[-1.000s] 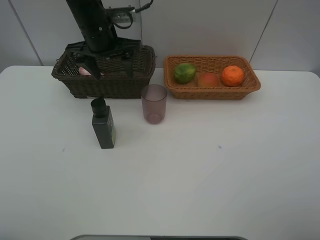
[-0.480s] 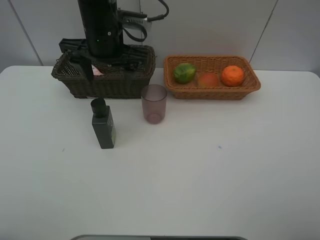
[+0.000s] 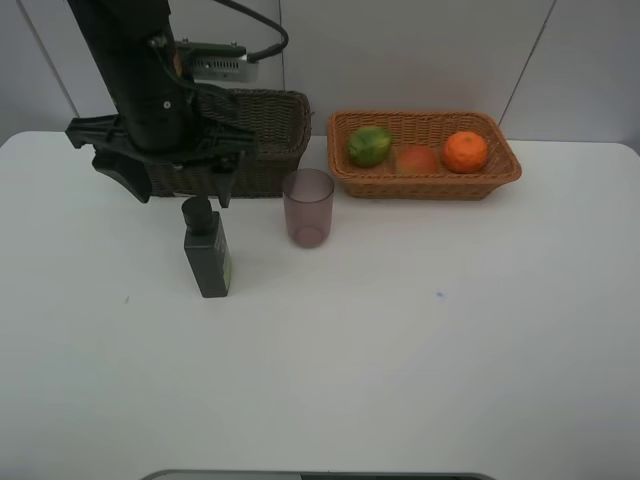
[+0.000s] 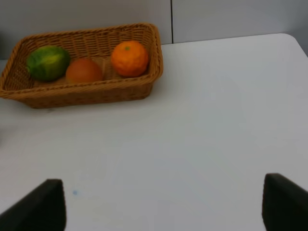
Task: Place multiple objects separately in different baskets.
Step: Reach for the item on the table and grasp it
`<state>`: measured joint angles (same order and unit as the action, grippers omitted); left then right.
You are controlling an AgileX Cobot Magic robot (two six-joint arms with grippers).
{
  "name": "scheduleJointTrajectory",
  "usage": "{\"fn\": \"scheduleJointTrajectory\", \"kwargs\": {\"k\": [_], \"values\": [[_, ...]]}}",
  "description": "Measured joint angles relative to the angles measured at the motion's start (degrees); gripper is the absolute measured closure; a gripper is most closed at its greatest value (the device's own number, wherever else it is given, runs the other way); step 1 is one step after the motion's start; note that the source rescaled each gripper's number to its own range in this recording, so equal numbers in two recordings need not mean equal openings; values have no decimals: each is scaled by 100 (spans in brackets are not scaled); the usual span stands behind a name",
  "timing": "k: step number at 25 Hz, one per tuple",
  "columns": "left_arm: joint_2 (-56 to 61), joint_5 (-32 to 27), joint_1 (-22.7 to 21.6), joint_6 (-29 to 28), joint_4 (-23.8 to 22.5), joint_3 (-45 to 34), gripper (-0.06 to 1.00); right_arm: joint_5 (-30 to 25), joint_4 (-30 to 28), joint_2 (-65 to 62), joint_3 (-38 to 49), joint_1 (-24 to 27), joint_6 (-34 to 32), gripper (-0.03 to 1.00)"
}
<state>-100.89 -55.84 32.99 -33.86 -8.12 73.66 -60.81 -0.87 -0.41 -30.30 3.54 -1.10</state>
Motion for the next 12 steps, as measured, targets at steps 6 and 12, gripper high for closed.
{"fn": "scheduleJointTrajectory", "kwargs": {"k": [6, 12], "values": [[0, 641, -68, 4, 327, -311, -6, 0, 0, 0, 0, 0, 0, 26], [-151, 753, -120, -62, 245, -322, -6, 0, 0, 0, 0, 0, 0, 26]]}}
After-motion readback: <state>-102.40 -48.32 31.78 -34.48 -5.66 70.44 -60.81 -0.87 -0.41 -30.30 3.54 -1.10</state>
